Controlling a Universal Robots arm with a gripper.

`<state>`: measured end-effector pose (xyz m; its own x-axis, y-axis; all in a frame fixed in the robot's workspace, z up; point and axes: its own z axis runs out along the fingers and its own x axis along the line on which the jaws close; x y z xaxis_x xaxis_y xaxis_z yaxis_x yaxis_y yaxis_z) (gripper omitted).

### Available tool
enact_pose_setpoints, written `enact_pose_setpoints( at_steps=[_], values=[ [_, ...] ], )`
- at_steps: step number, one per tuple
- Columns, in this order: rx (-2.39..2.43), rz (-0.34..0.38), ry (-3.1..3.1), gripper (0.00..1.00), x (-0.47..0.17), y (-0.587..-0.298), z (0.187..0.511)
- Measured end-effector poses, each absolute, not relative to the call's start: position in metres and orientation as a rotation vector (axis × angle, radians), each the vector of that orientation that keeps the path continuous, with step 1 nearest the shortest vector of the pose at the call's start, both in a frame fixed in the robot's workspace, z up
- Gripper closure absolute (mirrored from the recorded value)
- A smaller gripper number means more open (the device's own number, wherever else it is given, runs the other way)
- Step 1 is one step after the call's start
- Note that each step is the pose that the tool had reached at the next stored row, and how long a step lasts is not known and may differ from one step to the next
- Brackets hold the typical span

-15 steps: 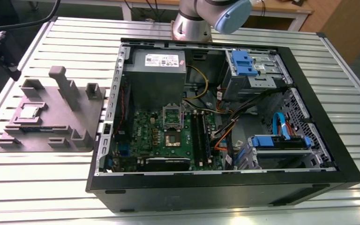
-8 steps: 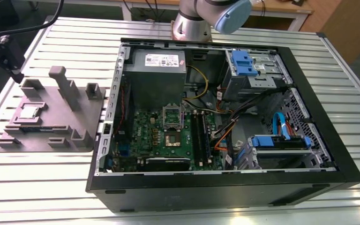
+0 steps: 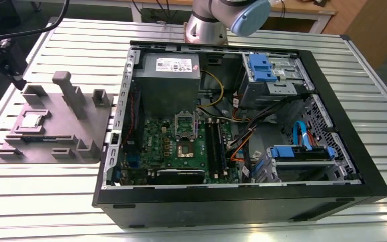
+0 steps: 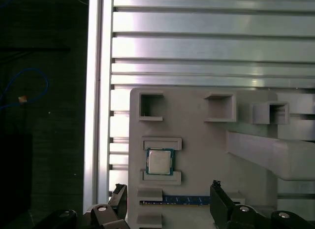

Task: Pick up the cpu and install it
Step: 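Pick up the cpu and move it towards the insertion slot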

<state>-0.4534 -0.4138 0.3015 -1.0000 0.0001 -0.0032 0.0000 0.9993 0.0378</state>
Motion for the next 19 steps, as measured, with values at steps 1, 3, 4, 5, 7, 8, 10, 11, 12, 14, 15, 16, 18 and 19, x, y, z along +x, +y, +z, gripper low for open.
enact_pose_setpoints(
  at_steps=[1, 3, 4, 5, 7, 8, 10, 11, 12, 14, 15, 16, 18, 19],
  values=[
    [0.000, 0.059, 3.138, 0.24, -0.453, -0.414, 0.301],
    [0.000, 0.059, 3.138, 0.24, -0.453, -0.414, 0.301],
    [0.000, 0.059, 3.138, 0.24, -0.453, -0.414, 0.301],
    [0.000, 0.059, 3.138, 0.24, -0.453, -0.414, 0.301],
    [0.000, 0.059, 3.138, 0.24, -0.453, -0.414, 0.301],
    [0.000, 0.060, 3.138, 0.24, -0.453, -0.414, 0.301],
    [0.000, 0.060, 3.137, 0.24, -0.453, -0.414, 0.300],
    [0.000, 0.060, 3.137, 0.24, -0.453, -0.414, 0.300],
    [0.000, 0.060, 3.138, 0.24, -0.453, -0.415, 0.298],
    [0.000, 0.060, 3.138, 0.24, -0.453, -0.416, 0.295],
    [0.000, 0.060, 3.138, 0.24, -0.452, -0.417, 0.293],
    [0.000, 0.061, 3.138, 0.24, -0.452, -0.417, 0.291],
    [0.000, 0.063, 3.138, 0.24, -0.451, -0.417, 0.288],
    [0.000, 0.063, 3.138, 0.24, -0.450, -0.417, 0.286]
  ],
)
